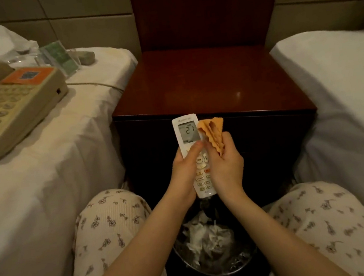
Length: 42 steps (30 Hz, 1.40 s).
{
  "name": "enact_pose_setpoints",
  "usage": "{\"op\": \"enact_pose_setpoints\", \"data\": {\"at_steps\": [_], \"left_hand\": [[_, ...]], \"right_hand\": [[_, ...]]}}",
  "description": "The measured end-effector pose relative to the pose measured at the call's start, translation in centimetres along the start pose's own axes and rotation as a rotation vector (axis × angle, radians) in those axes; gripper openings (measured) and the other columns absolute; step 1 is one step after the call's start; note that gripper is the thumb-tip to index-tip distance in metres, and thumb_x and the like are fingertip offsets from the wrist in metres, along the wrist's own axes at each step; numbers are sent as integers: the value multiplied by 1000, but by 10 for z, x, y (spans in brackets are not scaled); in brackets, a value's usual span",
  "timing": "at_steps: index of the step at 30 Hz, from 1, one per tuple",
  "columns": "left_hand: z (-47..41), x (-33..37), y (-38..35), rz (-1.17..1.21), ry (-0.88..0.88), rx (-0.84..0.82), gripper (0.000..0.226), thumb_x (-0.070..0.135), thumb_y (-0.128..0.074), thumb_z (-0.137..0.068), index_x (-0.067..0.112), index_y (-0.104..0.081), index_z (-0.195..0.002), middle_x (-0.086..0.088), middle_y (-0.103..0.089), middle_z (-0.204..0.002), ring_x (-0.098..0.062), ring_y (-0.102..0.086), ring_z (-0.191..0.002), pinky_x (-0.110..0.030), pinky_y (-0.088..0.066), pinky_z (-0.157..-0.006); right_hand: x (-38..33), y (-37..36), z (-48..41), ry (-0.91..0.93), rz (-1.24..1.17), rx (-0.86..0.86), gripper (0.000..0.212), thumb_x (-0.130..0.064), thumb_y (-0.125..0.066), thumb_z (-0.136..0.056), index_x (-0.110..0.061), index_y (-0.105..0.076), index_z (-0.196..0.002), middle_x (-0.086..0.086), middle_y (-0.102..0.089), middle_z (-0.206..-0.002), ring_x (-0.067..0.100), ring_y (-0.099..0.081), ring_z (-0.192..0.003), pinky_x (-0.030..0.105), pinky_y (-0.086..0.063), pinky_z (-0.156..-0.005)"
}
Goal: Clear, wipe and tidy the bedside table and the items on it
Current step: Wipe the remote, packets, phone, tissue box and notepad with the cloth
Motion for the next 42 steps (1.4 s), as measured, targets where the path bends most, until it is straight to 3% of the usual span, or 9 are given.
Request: {"op": "enact_pose_setpoints", "data": {"at_steps": [6,9,12,21,25,30,33,38,42], "left_hand": [[6,-29,18,-145,174,46,21,19,-55,-92,11,-58,-111,-9,-66,-85,-22,-65,-72,-32,-54,-64],[10,-49,13,-263,281,-23,10,10,-52,-91,7,-56,-100,-9,-61,-72,-20,-61,-58,-24,-48,-47],[8,-61,16,-364,302,9,13,9,-46,-95,9,-51,-106,-7,-57,-75,-20,-58,-64,-27,-45,-52],[10,-61,16,-504,257,-44,11,3,-60,-84,14,-58,-83,-5,-62,-76,-18,-60,-67,-26,-49,-57],[9,-66,16,-383,299,-54,17,-7,-54,-87,11,-54,-86,-8,-57,-77,-20,-57,-69,-28,-48,-58],[18,-65,-1,-389,275,-178,24,-6,-58,-83,17,-55,-90,-4,-60,-75,-16,-60,-66,-25,-48,-57],[26,-69,-4,-172,376,-154,9,13,-51,-90,15,-55,-82,-5,-58,-68,-16,-57,-59,-26,-47,-55],[20,-80,16,166,520,52,54,50,-26,-96,8,-61,-89,-14,-61,-75,-27,-57,-68,-35,-45,-62],[21,-85,18,212,553,91,57,50,-25,-94,8,-62,-86,-18,-62,-82,-31,-58,-74,-37,-45,-65]], "right_hand": [[-20,27,-14,168,102,133,10,-19,-54,-91,-23,-62,-96,-8,-56,-81,2,-51,-69,13,-35,-59],[-22,-5,-12,241,374,-177,24,-20,-56,-87,-25,-67,-107,-10,-50,-84,5,-49,-74,20,-35,-62],[2,-35,4,244,707,-468,30,-19,-53,-88,-32,-63,-113,-11,-45,-88,10,-50,-88,26,-34,-65],[22,-5,-14,30,799,-277,24,-22,-48,-93,-22,-62,-112,4,-56,-104,26,-58,-96,30,-39,-68],[13,-39,8,149,638,-554,28,-19,-53,-88,-31,-63,-111,-5,-55,-94,18,-56,-92,32,-43,-71],[18,-10,-11,84,735,-333,23,-23,-50,-92,-26,-62,-112,2,-56,-102,23,-58,-93,29,-39,-67],[16,-3,-14,80,742,-277,24,-25,-49,-94,-24,-60,-115,3,-56,-104,24,-58,-92,31,-42,-68],[26,-23,0,38,573,-488,13,-25,-51,-91,-27,-64,-94,-1,-63,-91,19,-60,-84,34,-50,-71],[30,-28,13,31,579,-588,13,-21,-53,-90,-25,-64,-91,-3,-65,-87,17,-61,-83,36,-51,-72]]}}
Point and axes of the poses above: each hand's wrist, its own z-axis away from the middle knuckle, its own y-axis out of the back of the hand, x = y × z, the point moved 10 cm from there along -z, towards the middle knuckle
